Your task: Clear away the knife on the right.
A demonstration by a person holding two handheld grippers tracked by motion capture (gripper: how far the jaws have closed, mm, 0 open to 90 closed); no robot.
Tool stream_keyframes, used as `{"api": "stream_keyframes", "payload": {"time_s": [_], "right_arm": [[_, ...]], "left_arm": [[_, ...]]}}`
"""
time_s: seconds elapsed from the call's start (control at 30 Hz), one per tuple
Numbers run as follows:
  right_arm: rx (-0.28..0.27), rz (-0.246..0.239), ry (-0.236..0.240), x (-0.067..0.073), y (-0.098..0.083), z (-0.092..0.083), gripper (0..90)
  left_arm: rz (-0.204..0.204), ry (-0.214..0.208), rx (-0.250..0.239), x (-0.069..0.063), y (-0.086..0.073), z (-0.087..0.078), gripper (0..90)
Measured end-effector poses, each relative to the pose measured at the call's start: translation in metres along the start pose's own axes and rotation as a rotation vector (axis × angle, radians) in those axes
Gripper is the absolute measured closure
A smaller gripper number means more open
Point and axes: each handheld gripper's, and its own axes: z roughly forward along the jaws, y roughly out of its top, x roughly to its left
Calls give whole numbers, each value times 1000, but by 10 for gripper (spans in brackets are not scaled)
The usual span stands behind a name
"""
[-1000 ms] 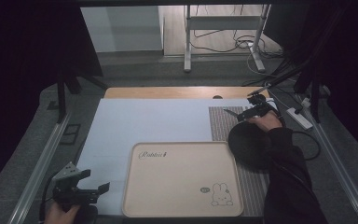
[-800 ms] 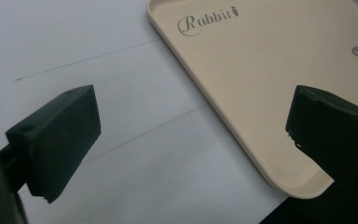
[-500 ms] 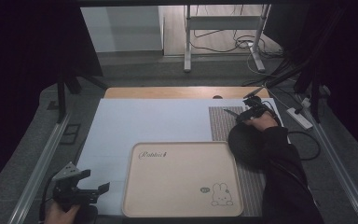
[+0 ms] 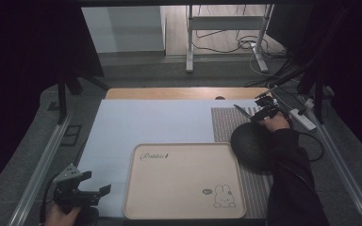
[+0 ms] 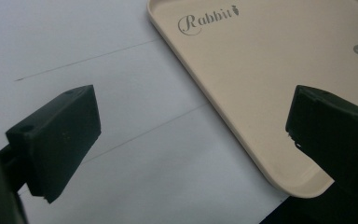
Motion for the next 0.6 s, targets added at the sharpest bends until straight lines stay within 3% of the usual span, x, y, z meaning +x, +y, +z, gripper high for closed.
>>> {"api": "stream_keyframes", "payload": {"time_s": [0.03,0.27,0.33,0.43,0.6], "right_arm": [[6,-14,5,-1,-1,-2,762],[-5,-9,47,-9,-6,-3,770],[9,-19,12,-12,-6,-5,771],[-14,29,28,-27,-14,-11,771],[-22,65,19,-40,-23,-16,771]], "left_arm": [[0,0,0,0,0,0,31],[4,2,0,0,0,0,31],[4,2,0,0,0,0,31],[4,2,0,0,0,0,31],[5,4,1,-1,0,0,31]]}}
